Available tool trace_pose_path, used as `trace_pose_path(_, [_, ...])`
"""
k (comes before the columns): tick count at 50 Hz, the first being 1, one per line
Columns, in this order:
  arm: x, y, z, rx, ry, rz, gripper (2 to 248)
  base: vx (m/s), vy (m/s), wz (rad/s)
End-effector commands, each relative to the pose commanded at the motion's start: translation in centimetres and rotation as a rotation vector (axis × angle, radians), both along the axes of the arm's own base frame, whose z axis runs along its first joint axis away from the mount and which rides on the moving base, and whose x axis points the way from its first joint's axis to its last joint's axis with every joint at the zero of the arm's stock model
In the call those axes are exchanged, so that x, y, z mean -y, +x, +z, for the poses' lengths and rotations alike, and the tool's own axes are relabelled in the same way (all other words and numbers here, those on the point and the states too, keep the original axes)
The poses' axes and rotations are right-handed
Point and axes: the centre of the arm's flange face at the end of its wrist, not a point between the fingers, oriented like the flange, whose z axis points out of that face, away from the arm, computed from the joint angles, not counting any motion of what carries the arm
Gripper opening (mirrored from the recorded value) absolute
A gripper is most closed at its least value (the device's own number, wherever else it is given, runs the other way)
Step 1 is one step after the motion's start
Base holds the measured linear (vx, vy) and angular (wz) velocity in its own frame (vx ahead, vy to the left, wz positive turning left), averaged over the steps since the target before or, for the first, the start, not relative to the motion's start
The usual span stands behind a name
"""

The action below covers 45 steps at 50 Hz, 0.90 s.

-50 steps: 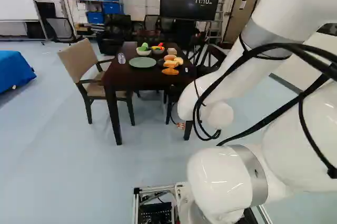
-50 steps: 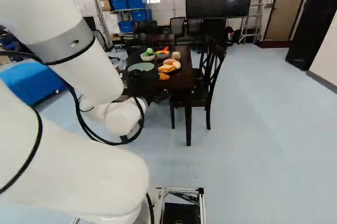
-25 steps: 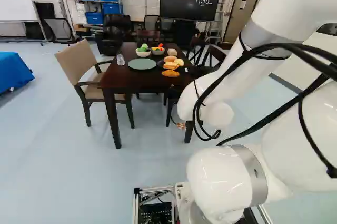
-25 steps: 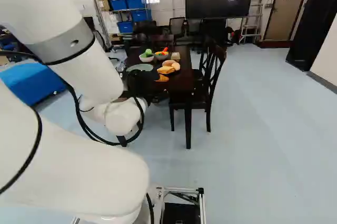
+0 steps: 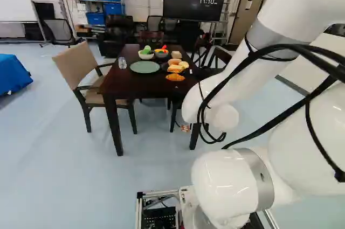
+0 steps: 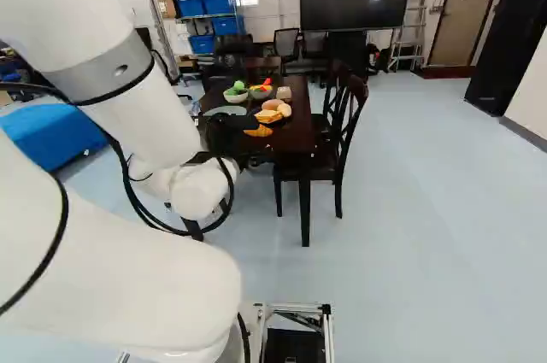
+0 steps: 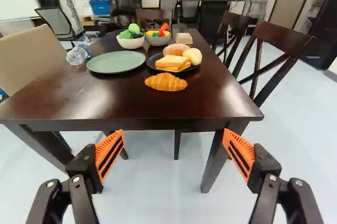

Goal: Move the croissant to the empty plate

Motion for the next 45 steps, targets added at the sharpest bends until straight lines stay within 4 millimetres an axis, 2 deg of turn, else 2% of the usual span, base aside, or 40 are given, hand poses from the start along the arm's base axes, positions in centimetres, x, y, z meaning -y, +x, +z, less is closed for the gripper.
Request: trace_pose_path(45, [0.00,0.00,0.00,0.000,0.000,0.000,247,0.073,-0.001,-0.005])
